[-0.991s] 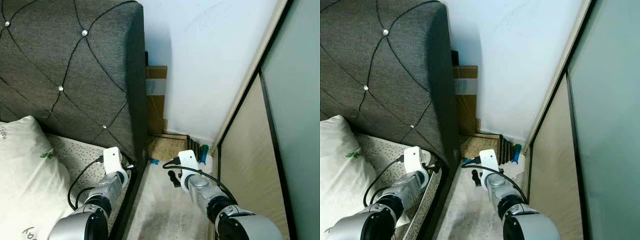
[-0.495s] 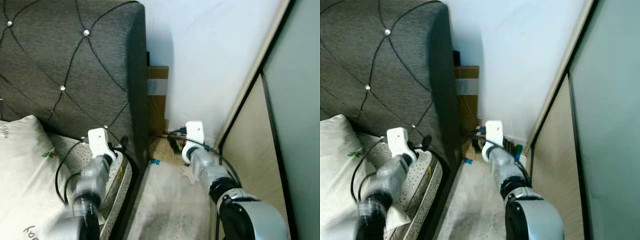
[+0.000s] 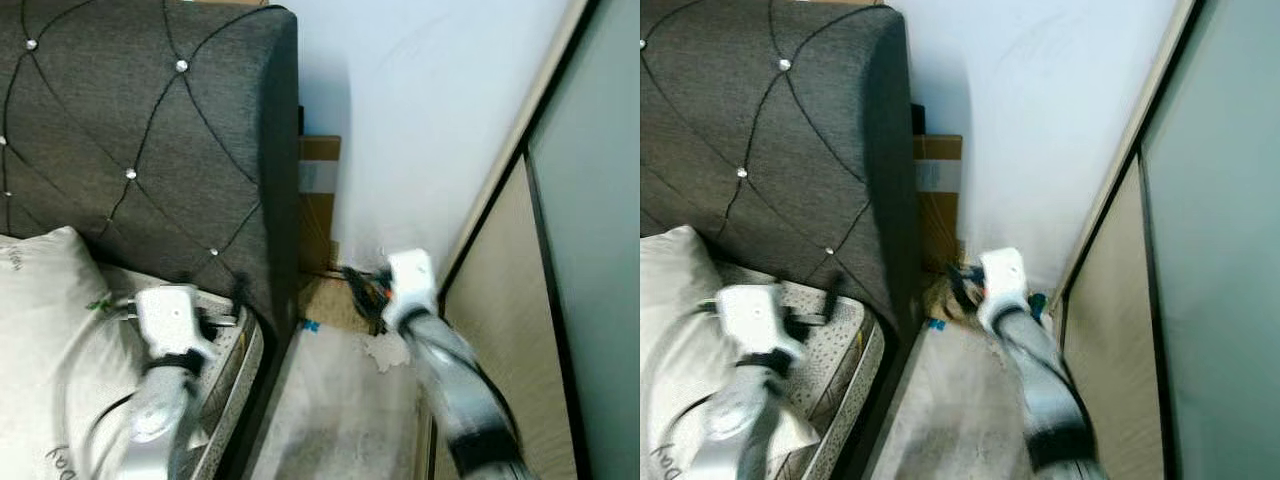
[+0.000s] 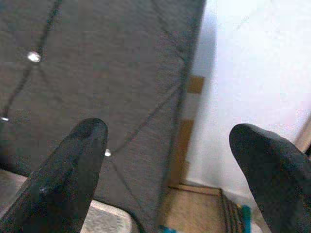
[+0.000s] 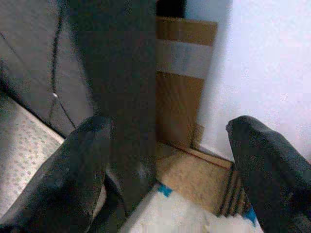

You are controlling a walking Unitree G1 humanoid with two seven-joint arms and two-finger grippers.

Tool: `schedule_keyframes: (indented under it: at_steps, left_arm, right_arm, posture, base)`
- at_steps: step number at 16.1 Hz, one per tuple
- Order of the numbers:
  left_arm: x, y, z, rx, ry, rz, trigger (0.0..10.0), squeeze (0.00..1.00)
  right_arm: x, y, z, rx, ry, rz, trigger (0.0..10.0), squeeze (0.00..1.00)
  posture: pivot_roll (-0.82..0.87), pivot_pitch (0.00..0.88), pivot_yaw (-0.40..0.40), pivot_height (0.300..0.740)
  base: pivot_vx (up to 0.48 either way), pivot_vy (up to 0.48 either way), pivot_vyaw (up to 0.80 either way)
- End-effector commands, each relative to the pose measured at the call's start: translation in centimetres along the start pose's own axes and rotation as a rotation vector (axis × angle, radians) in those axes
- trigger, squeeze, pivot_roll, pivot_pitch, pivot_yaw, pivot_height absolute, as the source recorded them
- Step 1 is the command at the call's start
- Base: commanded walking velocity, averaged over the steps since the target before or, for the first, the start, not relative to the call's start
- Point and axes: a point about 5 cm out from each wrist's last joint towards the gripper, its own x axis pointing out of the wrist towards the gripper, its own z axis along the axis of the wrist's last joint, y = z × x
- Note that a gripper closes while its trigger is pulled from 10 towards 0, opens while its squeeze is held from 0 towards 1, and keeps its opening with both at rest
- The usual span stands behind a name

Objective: Clean up the room

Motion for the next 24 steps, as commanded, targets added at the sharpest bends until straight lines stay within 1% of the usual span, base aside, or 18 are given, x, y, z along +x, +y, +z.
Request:
schedule_keyframes:
  at_steps: [1,2,3,4,5,6,7,8,9,11,13,14,16,18,19,21,23,24]
  left_arm:
    - [-0.2,0.2,0.3,0.005,0.001,0.020,10.0,0.00]
    - [-1.9,0.6,0.6,0.052,0.030,-0.005,10.0,0.00]
    - [-3.1,1.5,0.3,0.056,0.088,-0.026,10.0,0.00]
    - [-3.9,1.9,0.3,0.070,0.110,-0.040,10.0,0.00]
    - [-4.4,2.1,0.3,0.074,0.126,-0.048,10.0,0.00]
    - [-5.1,2.3,0.3,0.045,0.152,-0.021,10.0,0.00]
    - [-5.2,2.0,0.2,0.006,0.152,0.002,10.0,0.00]
    - [-4.9,1.6,0.2,-0.045,0.139,0.051,10.0,0.00]
    - [-4.6,1.2,0.1,-0.082,0.137,0.067,10.0,0.00]
    - [-4.3,0.9,-0.1,-0.108,0.138,0.085,10.0,0.00]
    - [-3.9,0.8,0.1,-0.102,0.131,0.089,10.0,0.00]
    - [-3.6,0.7,0.2,-0.102,0.127,0.082,10.0,0.00]
    - [-3.0,0.5,0.4,-0.109,0.121,0.067,10.0,0.00]
    - [-2.9,0.4,0.3,-0.113,0.121,0.066,10.0,0.00]
    - [-2.9,0.4,0.1,-0.121,0.127,0.086,10.0,0.00]
    - [-2.8,0.3,0.1,-0.164,0.125,0.085,10.0,0.00]
    - [-2.8,0.3,0.2,-0.128,0.120,0.090,10.0,0.00]
    - [-2.8,0.3,0.2,-0.100,0.124,0.098,10.0,0.00]
  right_arm:
    - [-0.2,-0.2,0.9,-0.004,-0.030,0.005,10.0,0.00]
    - [-2.4,-0.9,0.8,-0.022,-0.029,-0.012,10.0,0.00]
    - [-3.7,-1.6,0.8,-0.046,-0.018,-0.014,10.0,0.00]
    - [-4.4,-2.2,0.9,-0.063,-0.007,-0.025,10.0,0.00]
    - [-4.9,-2.7,0.9,-0.035,0.013,-0.049,10.0,0.00]
    - [-5.3,-3.0,1.1,-0.004,0.036,-0.077,10.0,0.00]
    - [-5.3,-3.0,1.6,0.007,0.024,-0.091,10.0,0.00]
    - [-5.3,-3.0,1.7,0.004,0.018,-0.094,10.0,0.00]
    - [-4.9,-3.2,1.9,0.012,0.024,-0.107,10.0,0.00]
    - [-4.0,-2.9,2.8,0.016,-0.002,-0.102,10.0,0.00]
    - [-3.5,-2.5,2.9,0.018,-0.004,-0.084,10.0,0.00]
    - [-3.3,-2.3,3.0,-0.015,-0.003,-0.076,10.0,0.00]
    - [-3.1,-2.1,3.2,-0.032,-0.012,-0.067,10.0,0.00]
    - [-3.1,-2.1,3.1,-0.029,-0.010,-0.068,10.0,0.00]
    - [-3.1,-2.0,3.1,-0.028,-0.012,-0.062,10.0,0.00]
    - [-2.8,-1.8,3.3,-0.030,-0.020,-0.048,10.0,0.00]
    - [-2.6,-1.9,3.4,-0.025,-0.023,-0.053,10.0,0.00]
    - [-2.6,-1.8,3.3,-0.003,-0.019,-0.055,10.0,0.00]
  posture:
    - [0.04,0.000,-0.025,0.740]
    - [0.04,0.000,-0.024,0.740]
    - [0.04,0.000,-0.022,0.740]
    - [0.04,0.000,-0.021,0.740]
    - [0.04,0.000,-0.021,0.740]
    - [0.03,0.000,-0.017,0.740]
    - [0.03,0.000,-0.017,0.740]
    - [0.03,0.000,-0.020,0.740]
    - [0.03,0.000,-0.026,0.740]
    - [0.04,0.000,-0.035,0.740]
    - [0.04,0.000,-0.039,0.740]
    - [0.04,0.000,-0.038,0.740]
    - [0.03,0.000,-0.025,0.740]
    - [0.03,0.000,-0.023,0.740]
    - [0.04,0.000,-0.025,0.740]
    - [0.04,0.000,-0.029,0.740]
    - [0.04,0.000,-0.031,0.740]
    - [0.04,0.000,-0.029,0.740]
  base:
    - [0.000,0.000,0.00]
    - [0.000,0.000,0.00]
    - [0.000,0.000,0.00]
    - [0.000,0.000,0.00]
    - [0.000,0.000,0.00]
    - [0.000,0.000,0.00]
    - [0.000,0.000,0.00]
    - [0.000,0.000,0.00]
    - [0.000,0.000,0.00]
    - [0.000,0.000,0.00]
    - [0.000,0.000,0.00]
    - [0.000,0.000,0.00]
    - [0.000,0.000,0.80]
    - [0.000,0.000,0.80]
    - [0.000,0.000,0.80]
    - [0.000,0.000,0.80]
    - [0.000,0.000,0.80]
    - [0.000,0.000,0.80]
